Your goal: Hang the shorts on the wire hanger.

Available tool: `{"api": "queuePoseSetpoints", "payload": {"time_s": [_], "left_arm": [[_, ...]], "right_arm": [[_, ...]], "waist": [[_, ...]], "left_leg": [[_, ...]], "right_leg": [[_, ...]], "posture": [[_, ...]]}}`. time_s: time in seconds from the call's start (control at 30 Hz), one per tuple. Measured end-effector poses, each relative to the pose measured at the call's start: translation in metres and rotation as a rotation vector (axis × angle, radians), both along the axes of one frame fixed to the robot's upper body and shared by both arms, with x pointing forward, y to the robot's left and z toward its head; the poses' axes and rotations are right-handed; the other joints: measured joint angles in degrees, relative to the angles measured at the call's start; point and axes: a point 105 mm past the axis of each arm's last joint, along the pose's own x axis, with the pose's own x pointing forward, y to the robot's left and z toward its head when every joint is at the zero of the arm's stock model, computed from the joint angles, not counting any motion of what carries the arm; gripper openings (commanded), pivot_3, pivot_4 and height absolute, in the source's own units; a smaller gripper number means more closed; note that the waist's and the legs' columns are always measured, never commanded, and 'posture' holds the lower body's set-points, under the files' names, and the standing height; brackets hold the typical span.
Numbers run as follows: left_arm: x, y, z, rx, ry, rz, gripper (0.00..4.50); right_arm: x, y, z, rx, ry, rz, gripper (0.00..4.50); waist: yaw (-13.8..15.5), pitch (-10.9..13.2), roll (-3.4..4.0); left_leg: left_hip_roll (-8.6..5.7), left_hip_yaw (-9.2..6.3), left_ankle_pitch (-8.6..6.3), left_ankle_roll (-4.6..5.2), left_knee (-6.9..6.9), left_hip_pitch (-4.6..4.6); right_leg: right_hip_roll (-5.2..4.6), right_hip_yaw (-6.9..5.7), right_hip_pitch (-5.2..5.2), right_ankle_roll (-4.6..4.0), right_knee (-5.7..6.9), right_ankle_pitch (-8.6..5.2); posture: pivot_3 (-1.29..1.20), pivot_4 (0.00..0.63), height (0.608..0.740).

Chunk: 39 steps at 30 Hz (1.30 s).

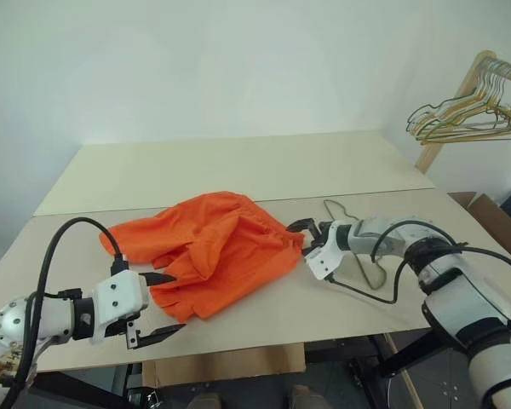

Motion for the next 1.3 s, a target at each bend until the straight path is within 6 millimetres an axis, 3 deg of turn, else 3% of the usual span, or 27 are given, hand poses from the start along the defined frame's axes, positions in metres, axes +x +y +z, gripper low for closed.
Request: {"api": "queuePoseSetpoints", "payload": {"time_s": [0.1,0.3,0.47,0.67,0.87,0.97,1.1,1.3], "left_arm": [[-0.001,0.0,-0.001,-0.001,0.005,-0.001,4.5],[-0.006,0.0,-0.003,-0.001,0.027,0.007,4.5],[-0.005,0.001,-0.003,0.0,0.028,0.009,4.5],[-0.007,0.008,-0.001,0.013,0.031,0.029,4.5],[-0.017,0.027,-0.003,-0.022,0.102,0.059,4.5],[-0.025,0.03,-0.007,-0.154,0.178,0.047,4.5],[-0.031,0.035,-0.012,-0.248,0.264,0.013,4.5],[-0.021,0.029,-0.02,-0.324,0.323,-0.058,4.5]], "right_arm": [[0.002,0.004,-0.001,-0.013,-0.008,0.014,3.7],[0.001,0.005,-0.01,-0.044,0.0,0.028,1.5],[0.001,0.006,-0.013,-0.058,-0.003,0.037,0.04],[0.001,0.005,-0.011,-0.073,0.016,0.035,0.04],[0.0,-0.009,0.0,-0.021,0.151,-0.077,0.04],[-0.007,-0.02,-0.003,-0.015,0.242,-0.123,0.04],[-0.02,-0.017,-0.009,0.01,0.359,-0.148,0.04],[-0.037,-0.009,-0.003,0.04,0.515,-0.226,0.04]], "waist": [[-0.2,0.0,0.0],[-0.1,0.0,0.0],[-0.2,0.0,0.0],[-0.2,0.0,0.0],[-0.5,0.0,0.0],[-0.5,0.0,0.0],[-1.4,0.0,0.0],[-1.9,0.0,0.0]], "left_leg": [[0.01,-0.01,0.0,0.0,0.0,0.02],[0.0,-0.02,0.0,0.0,-0.01,0.02],[0.0,-0.02,0.0,0.0,-0.01,0.03],[0.0,-0.02,0.0,0.0,-0.02,0.03],[0.01,-0.04,0.0,0.01,-0.02,0.05],[0.01,-0.04,0.0,0.01,-0.03,0.07],[0.03,-0.06,0.0,0.01,-0.02,0.11],[0.03,-0.07,0.0,0.01,-0.02,0.13]], "right_leg": [[0.01,0.0,0.0,0.0,0.02,0.0],[0.01,0.0,-0.01,0.0,0.03,0.0],[0.01,0.0,-0.01,-0.01,0.05,0.0],[0.01,-0.01,-0.01,0.0,0.04,-0.01],[0.01,-0.05,0.08,0.0,-0.01,-0.01],[0.0,-0.06,0.1,0.02,-0.02,-0.02],[0.01,-0.07,0.13,0.01,0.04,-0.02],[0.02,-0.06,0.13,0.02,0.06,-0.02]], "posture": [[0.15,0.0,0.74],[0.15,0.0,0.74],[0.15,0.0,0.74],[0.14,0.0,0.74],[0.1,0.0,0.74],[0.08,0.0,0.74],[0.06,0.0,0.74],[0.04,0.0,0.74]]}}
